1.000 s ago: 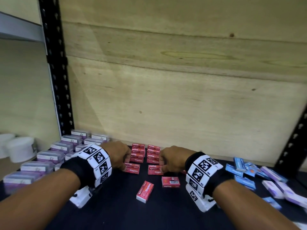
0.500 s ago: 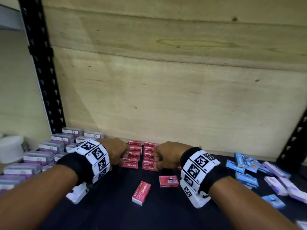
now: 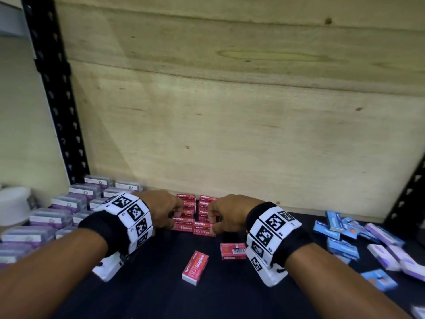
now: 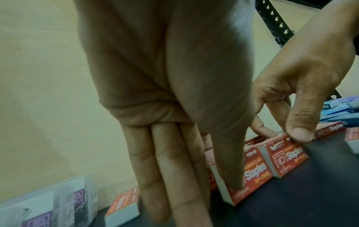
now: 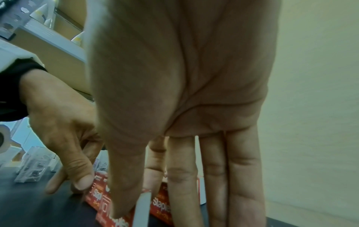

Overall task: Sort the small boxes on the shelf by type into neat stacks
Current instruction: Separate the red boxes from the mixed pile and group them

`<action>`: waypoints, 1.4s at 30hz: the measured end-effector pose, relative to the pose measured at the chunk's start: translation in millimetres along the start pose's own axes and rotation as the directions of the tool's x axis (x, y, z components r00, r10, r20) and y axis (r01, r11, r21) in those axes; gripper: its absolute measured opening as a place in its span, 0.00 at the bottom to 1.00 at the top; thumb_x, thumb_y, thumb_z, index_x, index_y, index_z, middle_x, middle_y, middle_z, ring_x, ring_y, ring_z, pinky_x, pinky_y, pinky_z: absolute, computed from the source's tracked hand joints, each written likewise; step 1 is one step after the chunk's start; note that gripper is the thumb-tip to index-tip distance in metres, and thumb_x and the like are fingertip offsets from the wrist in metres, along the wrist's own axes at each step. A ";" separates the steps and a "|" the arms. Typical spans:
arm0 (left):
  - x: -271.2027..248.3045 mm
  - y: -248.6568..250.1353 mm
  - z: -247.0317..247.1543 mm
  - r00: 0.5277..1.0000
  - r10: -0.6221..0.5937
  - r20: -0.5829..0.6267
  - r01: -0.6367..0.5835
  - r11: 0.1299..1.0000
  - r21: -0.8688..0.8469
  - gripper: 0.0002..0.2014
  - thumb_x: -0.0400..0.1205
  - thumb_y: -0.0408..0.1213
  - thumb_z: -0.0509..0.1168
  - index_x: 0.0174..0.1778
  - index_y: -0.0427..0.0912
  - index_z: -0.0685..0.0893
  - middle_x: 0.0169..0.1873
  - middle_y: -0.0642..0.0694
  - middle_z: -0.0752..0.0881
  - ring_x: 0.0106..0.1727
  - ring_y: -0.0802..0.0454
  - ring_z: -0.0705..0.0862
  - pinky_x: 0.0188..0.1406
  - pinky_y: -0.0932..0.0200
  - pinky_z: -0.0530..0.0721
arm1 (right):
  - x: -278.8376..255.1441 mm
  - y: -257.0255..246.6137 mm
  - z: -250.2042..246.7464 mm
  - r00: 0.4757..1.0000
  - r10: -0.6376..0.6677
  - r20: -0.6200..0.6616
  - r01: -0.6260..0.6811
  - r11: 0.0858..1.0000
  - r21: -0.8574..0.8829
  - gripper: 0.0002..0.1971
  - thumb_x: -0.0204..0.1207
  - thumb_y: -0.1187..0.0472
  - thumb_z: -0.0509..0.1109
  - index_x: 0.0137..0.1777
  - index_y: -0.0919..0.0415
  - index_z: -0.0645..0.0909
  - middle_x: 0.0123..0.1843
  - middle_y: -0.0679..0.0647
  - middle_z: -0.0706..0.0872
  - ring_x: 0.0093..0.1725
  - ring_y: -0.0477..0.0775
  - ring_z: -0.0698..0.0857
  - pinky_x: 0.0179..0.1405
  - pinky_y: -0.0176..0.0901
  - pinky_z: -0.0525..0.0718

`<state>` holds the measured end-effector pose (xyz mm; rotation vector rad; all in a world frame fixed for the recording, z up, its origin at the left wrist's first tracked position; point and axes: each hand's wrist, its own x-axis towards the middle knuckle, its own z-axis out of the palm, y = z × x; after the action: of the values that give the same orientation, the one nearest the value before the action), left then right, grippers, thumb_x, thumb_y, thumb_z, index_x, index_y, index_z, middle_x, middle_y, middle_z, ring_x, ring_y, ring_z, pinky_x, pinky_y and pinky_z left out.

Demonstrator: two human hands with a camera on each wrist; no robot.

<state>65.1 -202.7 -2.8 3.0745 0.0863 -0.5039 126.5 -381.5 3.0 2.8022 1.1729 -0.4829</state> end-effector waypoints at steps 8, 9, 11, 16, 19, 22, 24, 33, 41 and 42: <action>2.8 -13.5 6.1 0.999 -0.034 0.025 0.036 0.994 -0.108 0.08 0.81 0.40 0.71 0.51 0.50 0.79 0.45 0.54 0.86 0.35 0.54 0.91 0.43 0.56 0.90 | -1.9 5.1 1.1 1.000 0.010 -0.009 -0.010 1.000 0.012 0.12 0.80 0.51 0.72 0.59 0.53 0.81 0.56 0.50 0.85 0.50 0.51 0.80 0.47 0.44 0.76; 3.3 -15.8 6.7 0.999 -0.038 0.032 0.041 0.991 -0.129 0.08 0.81 0.40 0.72 0.50 0.50 0.78 0.44 0.53 0.86 0.37 0.52 0.92 0.44 0.54 0.91 | -2.5 6.0 1.2 1.000 0.010 -0.008 -0.010 1.000 0.015 0.11 0.80 0.51 0.72 0.59 0.53 0.81 0.54 0.50 0.84 0.50 0.50 0.80 0.47 0.43 0.76; 2.3 -17.7 7.4 0.998 -0.040 0.038 0.045 0.988 -0.144 0.08 0.81 0.41 0.72 0.50 0.50 0.79 0.44 0.54 0.87 0.37 0.52 0.92 0.46 0.53 0.90 | -2.7 6.8 1.2 1.000 0.015 -0.009 -0.015 1.000 0.020 0.11 0.80 0.51 0.72 0.58 0.53 0.81 0.54 0.49 0.84 0.49 0.50 0.80 0.47 0.43 0.76; -6.7 -13.7 7.8 0.997 -0.076 0.009 0.076 0.990 -0.117 0.15 0.78 0.47 0.74 0.50 0.51 0.74 0.36 0.54 0.87 0.36 0.57 0.90 0.46 0.57 0.87 | -13.2 12.4 0.2 0.999 0.052 0.009 -0.052 0.989 0.135 0.15 0.79 0.45 0.72 0.59 0.53 0.81 0.53 0.47 0.83 0.53 0.51 0.81 0.52 0.44 0.78; -19.7 -10.7 6.6 0.993 -0.116 -0.024 0.113 0.988 -0.109 0.17 0.77 0.51 0.74 0.50 0.51 0.72 0.36 0.53 0.86 0.36 0.55 0.88 0.40 0.58 0.84 | -25.7 19.4 0.4 0.998 0.043 0.038 -0.050 0.980 0.192 0.13 0.80 0.47 0.70 0.57 0.55 0.83 0.49 0.46 0.85 0.51 0.49 0.81 0.49 0.43 0.77; -34.6 -3.9 4.5 0.986 -0.134 -0.103 0.130 0.990 -0.051 0.16 0.79 0.54 0.70 0.52 0.49 0.75 0.36 0.54 0.83 0.32 0.58 0.81 0.36 0.59 0.79 | -35.7 24.7 2.3 0.997 0.061 0.042 -0.068 0.979 0.190 0.17 0.78 0.47 0.73 0.59 0.57 0.83 0.55 0.52 0.88 0.51 0.50 0.82 0.56 0.47 0.79; -42.4 4.2 3.8 0.992 -0.111 -0.064 0.106 0.991 -0.079 0.16 0.79 0.56 0.69 0.50 0.47 0.80 0.36 0.52 0.86 0.33 0.57 0.82 0.39 0.58 0.82 | -41.2 27.8 4.6 0.997 0.068 0.032 -0.073 0.978 0.197 0.15 0.75 0.48 0.76 0.58 0.53 0.83 0.55 0.48 0.87 0.54 0.50 0.83 0.58 0.46 0.80; -52.9 51.8 27.2 0.996 0.064 0.059 -0.058 0.993 -0.106 0.31 0.73 0.67 0.67 0.64 0.50 0.80 0.42 0.57 0.84 0.47 0.55 0.84 0.59 0.52 0.84 | -53.2 24.2 23.0 0.997 0.054 0.052 -0.060 0.990 0.129 0.22 0.66 0.58 0.84 0.59 0.51 0.81 0.56 0.49 0.88 0.56 0.54 0.86 0.59 0.49 0.83; -58.1 57.2 31.4 0.997 0.067 0.043 -0.063 0.995 -0.082 0.37 0.76 0.48 0.75 0.80 0.47 0.69 0.63 0.51 0.83 0.64 0.49 0.81 0.64 0.55 0.78 | -66.8 27.9 19.3 0.998 0.042 0.044 -0.048 0.987 0.153 0.12 0.79 0.60 0.70 0.62 0.54 0.86 0.55 0.51 0.92 0.50 0.47 0.87 0.57 0.41 0.82; -59.0 55.4 30.4 0.997 0.069 0.046 -0.065 0.994 -0.088 0.37 0.76 0.46 0.76 0.80 0.47 0.69 0.64 0.51 0.82 0.64 0.50 0.81 0.64 0.57 0.78 | -68.5 28.2 18.3 0.997 0.046 0.057 -0.055 0.984 0.167 0.12 0.80 0.60 0.69 0.62 0.55 0.86 0.54 0.53 0.92 0.49 0.47 0.88 0.57 0.41 0.82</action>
<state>2.8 -262.0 -11.9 2.9674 0.0035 -0.5560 96.4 -451.6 5.3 2.9311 1.0965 -0.6785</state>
